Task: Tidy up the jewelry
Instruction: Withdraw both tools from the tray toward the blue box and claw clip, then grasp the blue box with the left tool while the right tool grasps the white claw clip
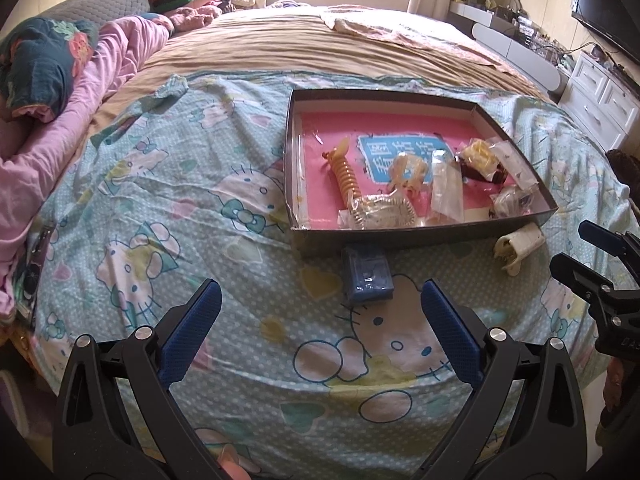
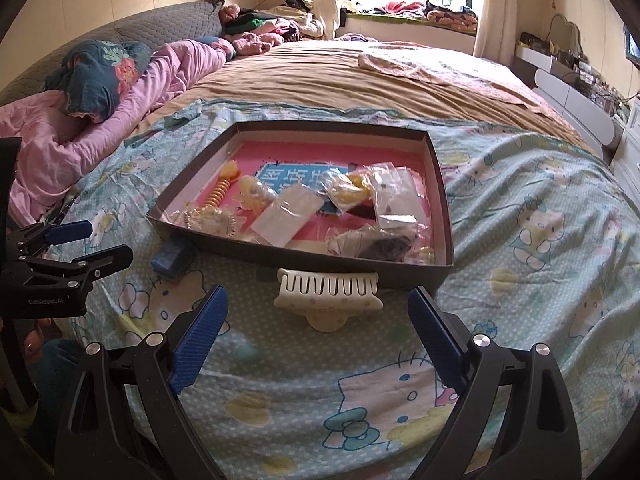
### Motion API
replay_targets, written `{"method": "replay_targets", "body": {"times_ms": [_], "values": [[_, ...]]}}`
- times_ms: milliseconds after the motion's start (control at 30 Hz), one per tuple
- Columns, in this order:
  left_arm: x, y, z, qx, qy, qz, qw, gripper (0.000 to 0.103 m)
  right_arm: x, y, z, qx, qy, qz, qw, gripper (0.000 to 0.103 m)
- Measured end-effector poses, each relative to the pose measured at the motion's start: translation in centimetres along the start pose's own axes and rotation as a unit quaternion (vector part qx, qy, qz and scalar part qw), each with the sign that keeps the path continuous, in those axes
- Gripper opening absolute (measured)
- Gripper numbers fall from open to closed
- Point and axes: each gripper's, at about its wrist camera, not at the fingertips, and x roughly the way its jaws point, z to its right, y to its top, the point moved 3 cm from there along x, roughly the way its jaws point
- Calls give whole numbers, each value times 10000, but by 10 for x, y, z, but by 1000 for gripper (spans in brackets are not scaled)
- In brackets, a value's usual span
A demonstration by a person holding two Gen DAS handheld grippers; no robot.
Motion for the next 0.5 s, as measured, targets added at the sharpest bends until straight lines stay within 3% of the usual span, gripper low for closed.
{"method": "replay_targets", "body": {"times_ms": [367, 500], "values": [[27, -9, 6, 13, -101, -320, 9994, 93, 37, -6, 9, 263, 73, -237, 9993, 90], [33, -8, 11, 43, -145, -389, 9991, 84, 48, -5, 12, 349, 107, -307, 9989, 90]]}}
